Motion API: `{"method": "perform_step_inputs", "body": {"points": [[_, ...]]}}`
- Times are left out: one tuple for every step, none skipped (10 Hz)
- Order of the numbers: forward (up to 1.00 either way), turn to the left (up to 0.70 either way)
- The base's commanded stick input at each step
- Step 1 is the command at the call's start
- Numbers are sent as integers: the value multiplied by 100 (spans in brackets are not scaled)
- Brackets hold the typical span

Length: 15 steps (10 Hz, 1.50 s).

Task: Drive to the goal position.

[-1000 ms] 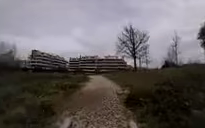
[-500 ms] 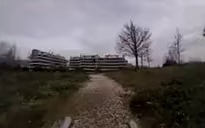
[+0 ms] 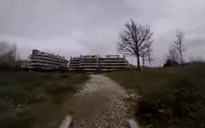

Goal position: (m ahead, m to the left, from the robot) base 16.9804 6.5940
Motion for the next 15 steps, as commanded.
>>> {"method": "perform_step_inputs", "body": {"points": [[50, 0], [50, 0], [50, 0], [50, 0], [50, 0], [50, 0], [50, 0], [50, 0], [50, 0], [50, 0], [50, 0], [50, 0], [50, 0], [50, 0], [50, 0]]}}
